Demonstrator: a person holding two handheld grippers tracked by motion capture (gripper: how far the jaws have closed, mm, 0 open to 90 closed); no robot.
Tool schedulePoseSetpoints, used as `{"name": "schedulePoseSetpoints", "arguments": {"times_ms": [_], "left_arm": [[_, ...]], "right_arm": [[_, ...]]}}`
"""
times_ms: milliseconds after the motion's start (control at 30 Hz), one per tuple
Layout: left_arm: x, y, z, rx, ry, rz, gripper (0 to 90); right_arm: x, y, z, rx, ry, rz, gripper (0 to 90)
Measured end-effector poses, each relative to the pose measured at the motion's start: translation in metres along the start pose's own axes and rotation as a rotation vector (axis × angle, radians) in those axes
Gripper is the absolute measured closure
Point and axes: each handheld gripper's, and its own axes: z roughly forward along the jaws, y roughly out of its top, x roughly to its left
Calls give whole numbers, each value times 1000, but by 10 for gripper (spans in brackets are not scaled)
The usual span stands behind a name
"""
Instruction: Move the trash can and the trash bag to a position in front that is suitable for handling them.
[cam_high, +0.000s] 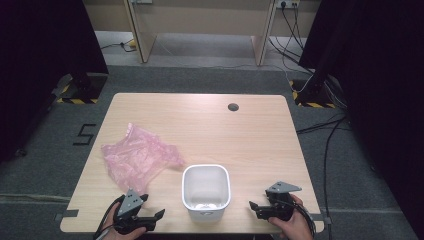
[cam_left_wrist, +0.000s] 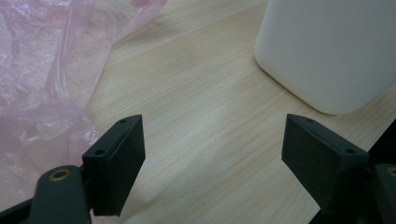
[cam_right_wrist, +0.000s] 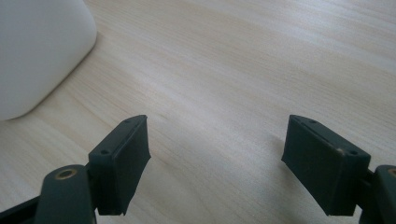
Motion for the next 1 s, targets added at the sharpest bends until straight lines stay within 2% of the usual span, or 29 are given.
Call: {"name": "schedulePoseSetpoints", "arguments": {"times_ms": [233,367,533,700,800,967,1000], "left_arm": [[-1,1,-1,-1,0,4,212],[-5,6,-1,-27,-1,4,211],[-13,19,4,-58,-41,-5,210],[-25,34,14,-85,-85,-20,199],[-30,43,21,-77,-61,-15,201],[-36,47,30,-64,-71,-20,210],[-39,49,33,-56,-64,-5,220]], "right_arm": [[2,1,0,-3,0,-2,227],[5,3,-1,-14,8,2,228],[18,10,-1,-60,36,-17,233],[33,14,3,-81,71,-35,234],[41,15,5,-90,97,-44,234],[51,19,10,-101,112,-53,236],[54,21,12,-113,128,-52,259]]}}
